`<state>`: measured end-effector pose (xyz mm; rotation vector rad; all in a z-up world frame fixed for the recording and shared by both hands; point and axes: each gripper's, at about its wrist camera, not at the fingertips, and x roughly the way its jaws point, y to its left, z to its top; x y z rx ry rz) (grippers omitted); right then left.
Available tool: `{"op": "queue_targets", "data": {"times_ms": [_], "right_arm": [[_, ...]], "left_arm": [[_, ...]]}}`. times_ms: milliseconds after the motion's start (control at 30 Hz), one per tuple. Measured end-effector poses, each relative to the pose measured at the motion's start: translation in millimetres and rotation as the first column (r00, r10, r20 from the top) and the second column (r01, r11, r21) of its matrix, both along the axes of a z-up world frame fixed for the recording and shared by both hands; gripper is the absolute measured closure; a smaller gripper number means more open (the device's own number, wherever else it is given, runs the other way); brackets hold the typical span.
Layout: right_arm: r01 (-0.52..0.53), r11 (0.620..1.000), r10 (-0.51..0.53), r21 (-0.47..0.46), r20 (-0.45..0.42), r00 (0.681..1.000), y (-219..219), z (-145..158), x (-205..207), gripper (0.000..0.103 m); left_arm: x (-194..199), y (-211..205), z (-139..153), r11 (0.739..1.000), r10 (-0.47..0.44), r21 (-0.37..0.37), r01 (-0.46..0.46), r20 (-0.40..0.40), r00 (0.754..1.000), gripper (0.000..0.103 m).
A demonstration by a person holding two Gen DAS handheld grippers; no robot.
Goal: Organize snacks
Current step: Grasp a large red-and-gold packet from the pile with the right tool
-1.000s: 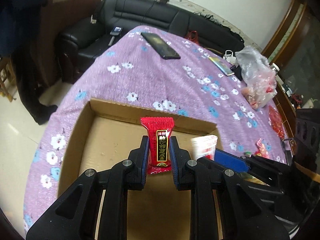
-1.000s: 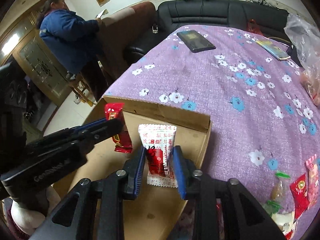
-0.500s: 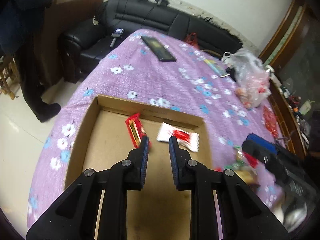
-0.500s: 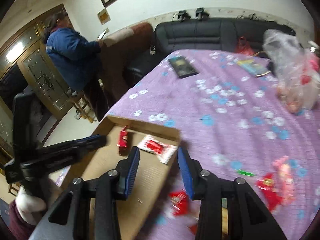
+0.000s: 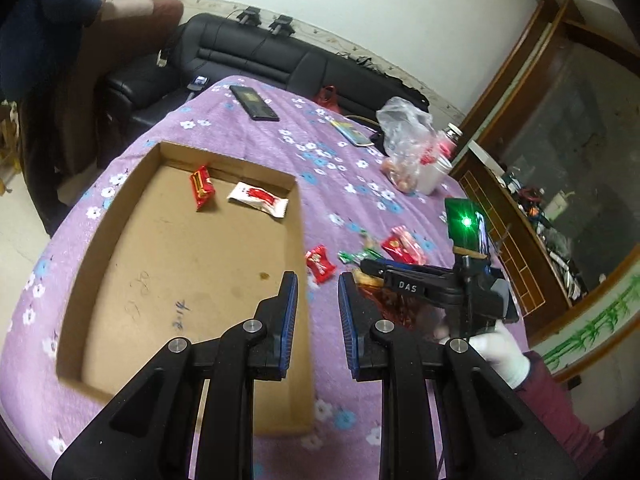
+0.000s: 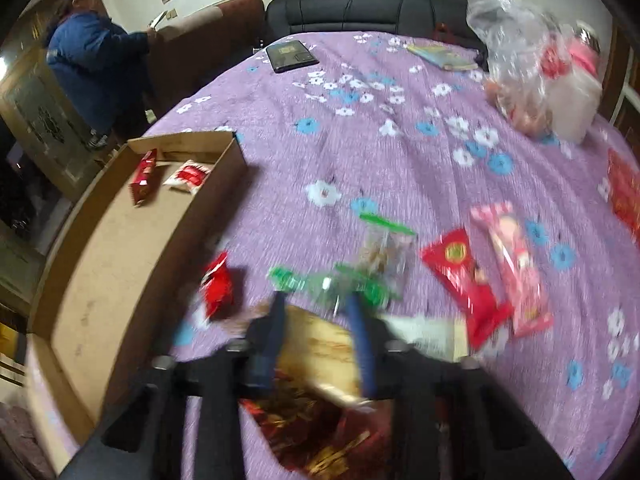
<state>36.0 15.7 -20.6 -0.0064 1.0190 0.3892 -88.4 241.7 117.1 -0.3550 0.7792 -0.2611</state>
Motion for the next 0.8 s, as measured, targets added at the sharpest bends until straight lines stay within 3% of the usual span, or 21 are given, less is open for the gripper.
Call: {"op": "queue_targets", "data": {"times_ms": [233, 300, 400, 467, 600, 800], "right_arm": [[-0.013, 0.993, 0.024, 0.115, -0.096, 0.995, -46, -5, -56, 0.081], [0.011, 0.988, -0.003, 0.155, -0.055, 0.998, -67, 1, -73, 0.081], [0.068, 0.991, -0.072, 0.116, 0.030, 0.997, -97, 14, -93, 0.079], [0.068, 0.990, -0.075, 0.126, 0.054, 0.996, -106, 19, -99, 0.071], [0.000, 0.991, -0.011, 0.136, 0.079, 0.997, -100, 18, -108, 0.063], [-0.154, 0.986, 0.148, 0.064, 0.095, 0.984, -60, 7, -101, 0.055]], "left_arm": [[-15, -33, 3, 0.998, -0.055, -0.002, 0.055, 0.031, 0.998, 0.084], [-16, -41, 1, 0.998, -0.067, 0.004, 0.066, 0.030, 0.997, 0.084], [-18, -58, -6, 0.995, -0.098, 0.013, 0.097, 0.017, 0.995, 0.084], [-18, -66, -14, 0.993, -0.113, 0.015, 0.113, 0.000, 0.994, 0.084], [-16, -81, -26, 0.992, -0.124, 0.018, 0.125, -0.040, 0.991, 0.084], [-21, -92, -32, 0.988, -0.140, 0.053, 0.143, -0.062, 0.988, 0.084]]}}
